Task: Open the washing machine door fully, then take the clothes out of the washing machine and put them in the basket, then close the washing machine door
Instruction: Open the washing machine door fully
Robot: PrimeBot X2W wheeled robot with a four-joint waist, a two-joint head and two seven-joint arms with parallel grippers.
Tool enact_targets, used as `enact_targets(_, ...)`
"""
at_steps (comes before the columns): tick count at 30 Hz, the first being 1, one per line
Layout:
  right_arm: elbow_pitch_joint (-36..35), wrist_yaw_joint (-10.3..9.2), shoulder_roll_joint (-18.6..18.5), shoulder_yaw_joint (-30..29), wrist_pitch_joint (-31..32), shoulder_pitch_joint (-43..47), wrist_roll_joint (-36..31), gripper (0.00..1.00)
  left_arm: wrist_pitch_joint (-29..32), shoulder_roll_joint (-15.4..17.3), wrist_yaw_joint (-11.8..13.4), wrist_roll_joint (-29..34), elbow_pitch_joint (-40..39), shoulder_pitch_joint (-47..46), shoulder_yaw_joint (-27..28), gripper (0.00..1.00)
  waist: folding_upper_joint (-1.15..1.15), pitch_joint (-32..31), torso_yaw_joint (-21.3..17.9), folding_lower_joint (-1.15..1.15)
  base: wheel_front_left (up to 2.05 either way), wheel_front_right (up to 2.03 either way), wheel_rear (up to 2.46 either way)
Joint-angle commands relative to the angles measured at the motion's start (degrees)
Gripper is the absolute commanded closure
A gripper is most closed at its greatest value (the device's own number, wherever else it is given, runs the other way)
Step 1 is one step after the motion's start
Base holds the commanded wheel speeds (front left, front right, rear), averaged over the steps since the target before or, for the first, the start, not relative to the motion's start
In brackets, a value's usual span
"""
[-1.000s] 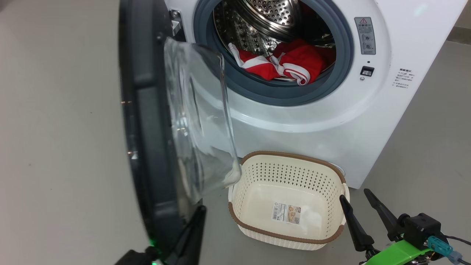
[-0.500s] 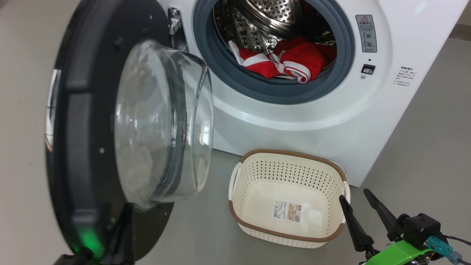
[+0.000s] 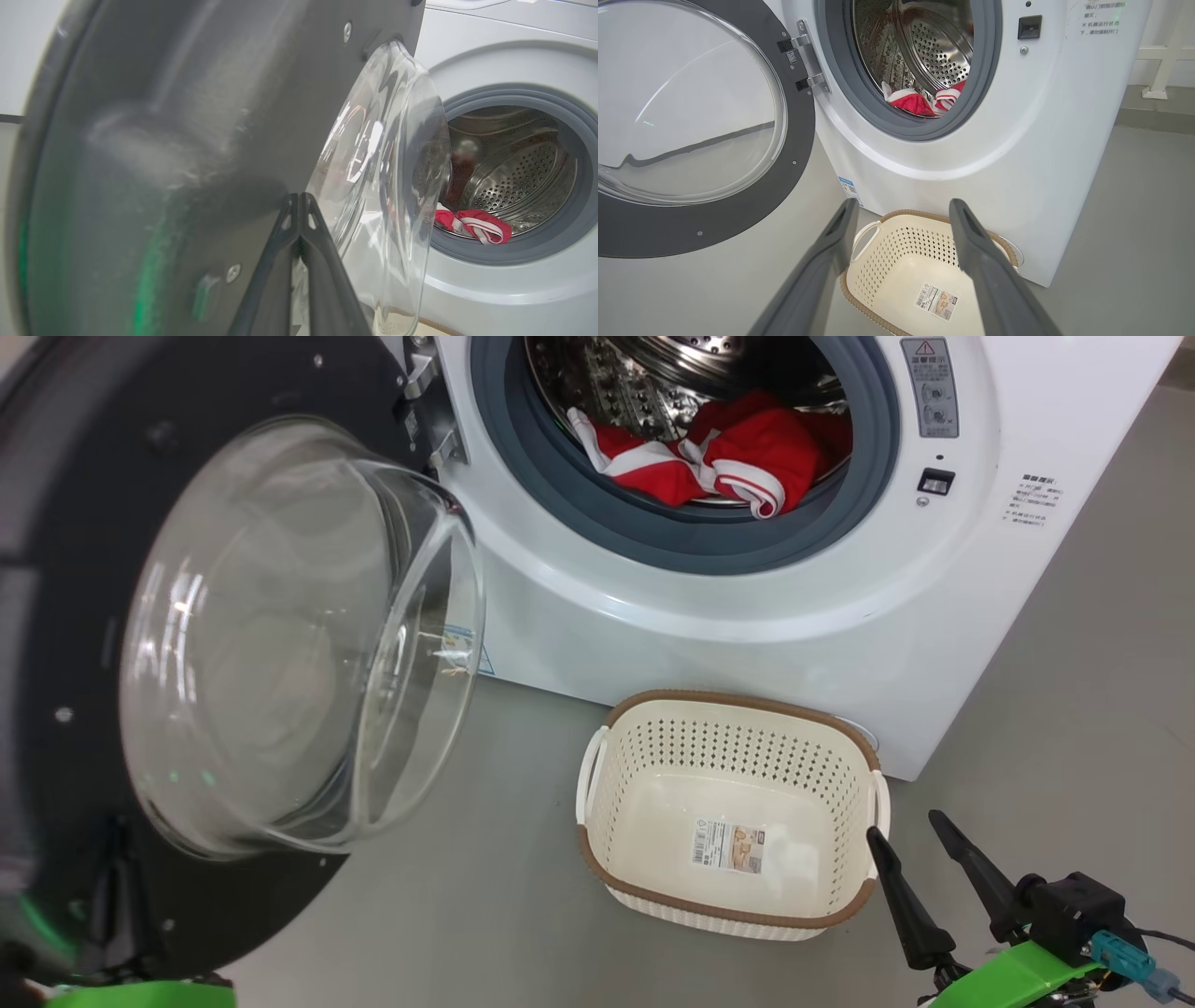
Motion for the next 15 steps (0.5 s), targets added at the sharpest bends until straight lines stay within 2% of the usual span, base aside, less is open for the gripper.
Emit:
enact_targets(1, -1.5, 0.36, -1.1, 1.1, -0.5, -1.8, -0.3, 0.00, -0.3, 1.6, -0.5, 0.4, -0.6, -2.8, 4.6, 1.00, 0.00, 0.5, -0.1, 0.00, 0.00, 0.00, 0.00)
enact_targets(9, -1.8, 0.36, -1.9, 1.3, -0.5, -2.7, -0.3, 0.00, -0.3, 1.8, -2.1, 2.1, 3.2, -8.0, 13.2, 1.00, 0.00, 2.2, -0.4, 0.00, 0.00, 0.00, 0.00)
enact_targets(15, -2.0, 0.36, -2.6, 1.4, -0.5, -3.0, -0.4, 0.00, -0.3, 2.6, -2.6, 3.7, 6.2, -11.7, 17.6, 1.00, 0.00, 3.3, -0.6, 0.00, 0.00, 0.00, 0.00)
